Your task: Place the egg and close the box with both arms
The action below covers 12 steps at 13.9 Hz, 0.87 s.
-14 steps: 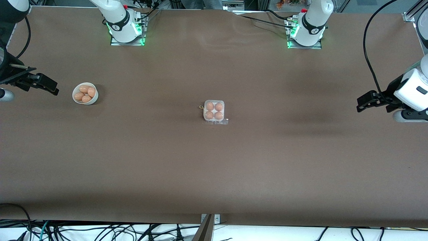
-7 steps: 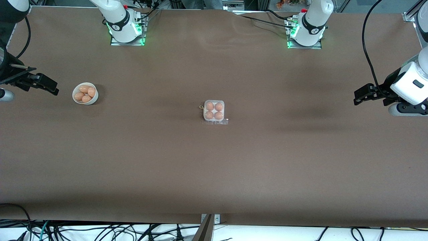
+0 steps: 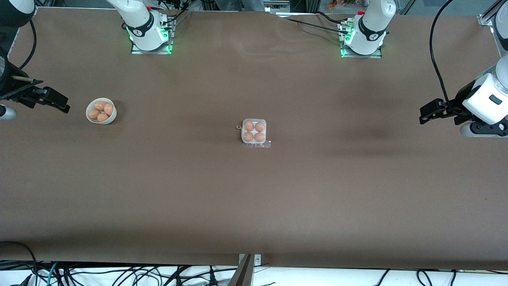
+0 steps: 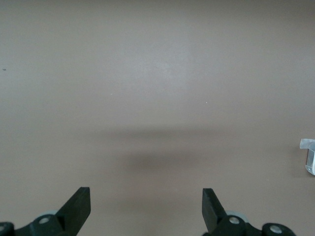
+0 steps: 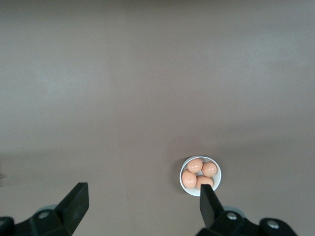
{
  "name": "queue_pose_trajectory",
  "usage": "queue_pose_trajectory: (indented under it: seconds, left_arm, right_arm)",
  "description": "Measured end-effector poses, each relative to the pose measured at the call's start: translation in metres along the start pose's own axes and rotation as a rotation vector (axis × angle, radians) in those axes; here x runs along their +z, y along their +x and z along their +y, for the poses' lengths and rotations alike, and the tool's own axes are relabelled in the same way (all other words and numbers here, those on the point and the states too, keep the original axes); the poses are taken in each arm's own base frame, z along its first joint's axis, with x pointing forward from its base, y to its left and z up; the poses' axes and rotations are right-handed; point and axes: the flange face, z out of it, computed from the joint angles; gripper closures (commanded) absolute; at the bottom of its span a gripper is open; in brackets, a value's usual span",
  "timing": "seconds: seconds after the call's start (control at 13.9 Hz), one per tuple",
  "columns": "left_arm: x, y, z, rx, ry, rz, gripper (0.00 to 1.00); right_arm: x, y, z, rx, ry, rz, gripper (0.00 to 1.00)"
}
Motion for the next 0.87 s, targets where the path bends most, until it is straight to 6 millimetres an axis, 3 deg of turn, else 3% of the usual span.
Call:
queue_pose_trajectory:
  seconds: [0.87]
  left_arm:
    - [-0.0026,-0.0006,0.0054,0.010,0.000,0.002,0.00]
  right_arm:
    - [0.0019,0.0005,-0.0024,0.002,0.022,-0.006,0.00]
